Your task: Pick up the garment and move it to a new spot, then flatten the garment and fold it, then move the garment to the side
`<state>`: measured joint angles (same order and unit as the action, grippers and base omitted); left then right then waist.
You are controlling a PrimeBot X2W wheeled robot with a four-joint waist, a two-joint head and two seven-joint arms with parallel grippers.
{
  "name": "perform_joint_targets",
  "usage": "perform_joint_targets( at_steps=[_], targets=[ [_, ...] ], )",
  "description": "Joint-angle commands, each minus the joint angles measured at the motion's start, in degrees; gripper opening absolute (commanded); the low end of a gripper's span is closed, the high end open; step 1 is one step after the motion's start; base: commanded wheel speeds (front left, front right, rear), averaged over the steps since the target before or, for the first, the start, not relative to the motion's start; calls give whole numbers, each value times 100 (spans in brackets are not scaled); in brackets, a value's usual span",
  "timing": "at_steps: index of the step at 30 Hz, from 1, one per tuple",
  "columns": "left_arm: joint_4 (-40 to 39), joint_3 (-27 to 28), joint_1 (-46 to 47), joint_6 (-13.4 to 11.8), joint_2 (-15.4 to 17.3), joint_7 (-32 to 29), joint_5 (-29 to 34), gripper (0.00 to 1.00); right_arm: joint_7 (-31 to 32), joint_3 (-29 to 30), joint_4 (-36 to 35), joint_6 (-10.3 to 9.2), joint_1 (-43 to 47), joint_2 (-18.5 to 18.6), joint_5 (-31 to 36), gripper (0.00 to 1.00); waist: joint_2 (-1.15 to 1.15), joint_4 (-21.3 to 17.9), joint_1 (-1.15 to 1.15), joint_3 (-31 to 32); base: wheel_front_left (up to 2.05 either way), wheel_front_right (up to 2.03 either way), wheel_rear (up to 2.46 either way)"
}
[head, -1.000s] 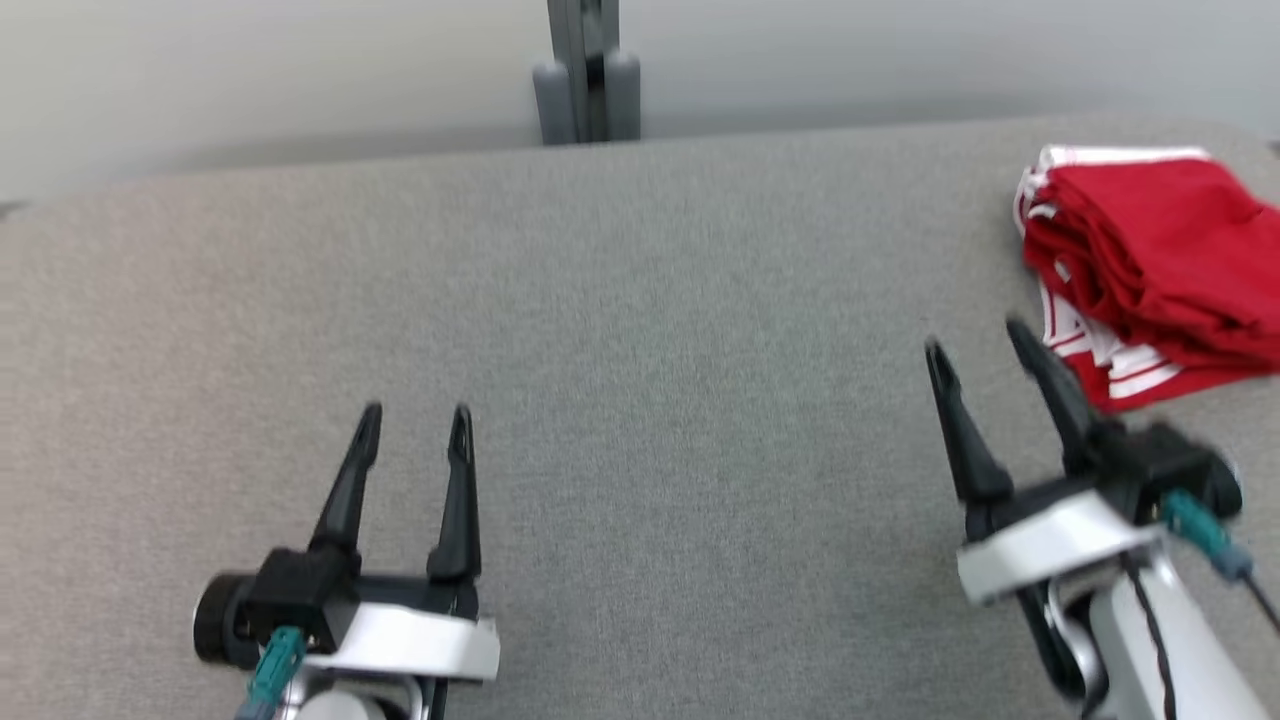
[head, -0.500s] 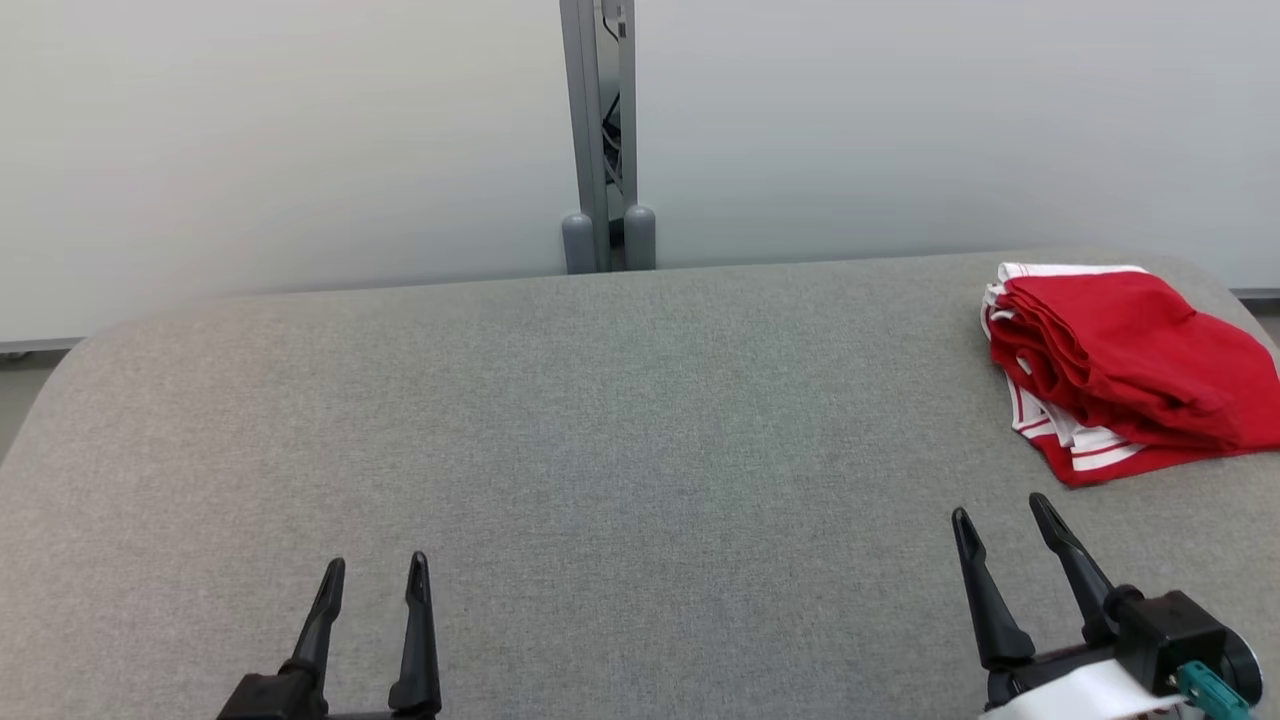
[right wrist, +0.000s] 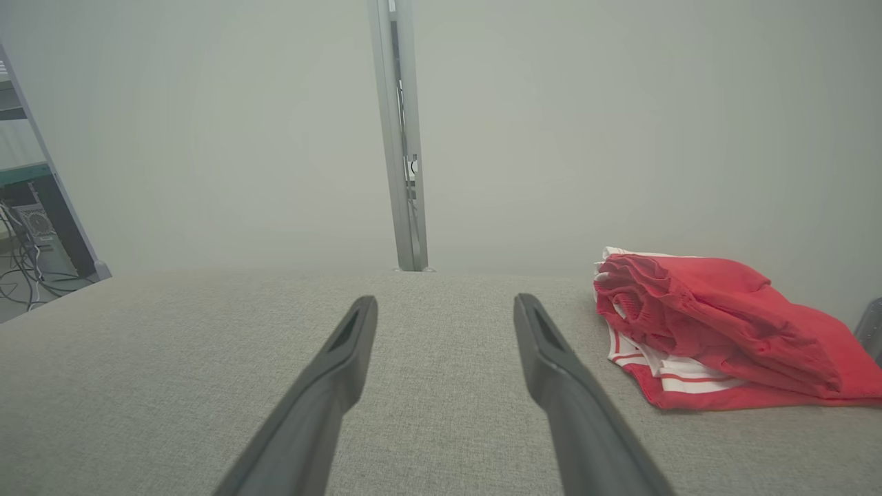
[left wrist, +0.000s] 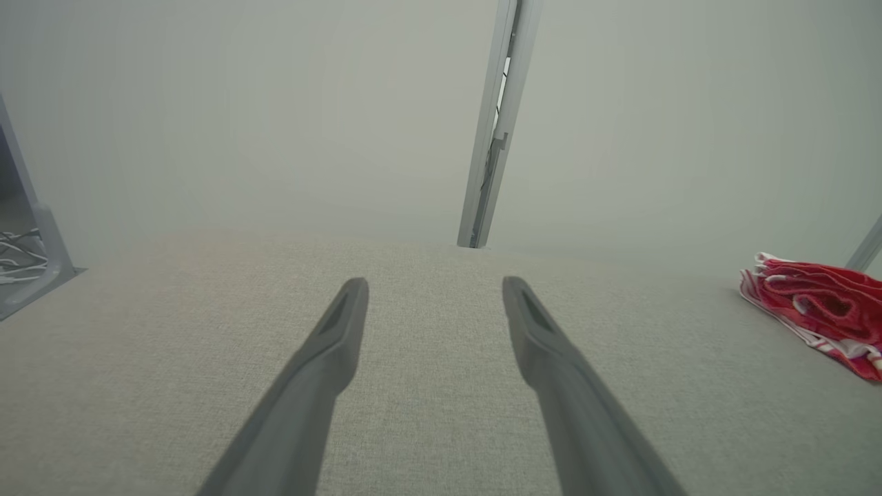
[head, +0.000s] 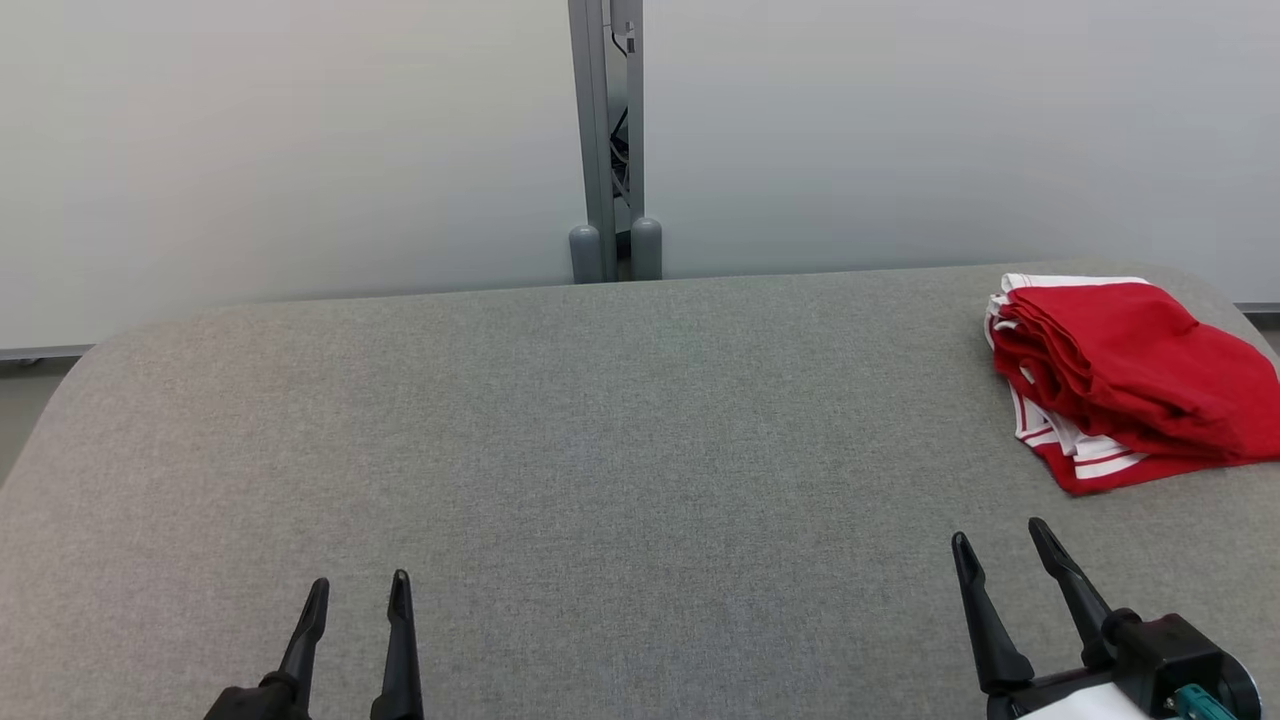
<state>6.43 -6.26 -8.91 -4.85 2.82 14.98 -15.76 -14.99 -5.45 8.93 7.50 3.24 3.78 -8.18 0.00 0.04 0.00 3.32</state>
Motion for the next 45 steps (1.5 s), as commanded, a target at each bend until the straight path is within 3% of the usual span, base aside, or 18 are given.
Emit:
perform_joint_targets(
  at_steps=[1,5,6,11,27,45],
  targets=[
    [17,33,-14,35,21,22,34,100,-29,0,17,-2,56,3,10,100,0,-4,0,5,0,0,0],
    [7,20,2,41,21,22,55,100,-29,-6,26,-2,63,-7,2,100,0,3,0,0,0,0,0],
    [12,0,0,31,0,0,22,0,0,-19,22,0,7,-20,-1,0,0,2,0,0,0,0,0],
    [234,-27,-73,39,-36,-43,-48,0,33,-47,234,0,134,-57,-57,0,0,2,0,-2,0,0,0],
    [397,134,331,294,3,-399,-1694,0,459,200,309,0,-121,16,-1901,0,0,1,0,-50,0,0,0],
    [536,306,698,529,22,-745,-3188,0,890,478,381,0,-358,46,-3553,0,0,0,0,-103,0,0,0]
  ],
)
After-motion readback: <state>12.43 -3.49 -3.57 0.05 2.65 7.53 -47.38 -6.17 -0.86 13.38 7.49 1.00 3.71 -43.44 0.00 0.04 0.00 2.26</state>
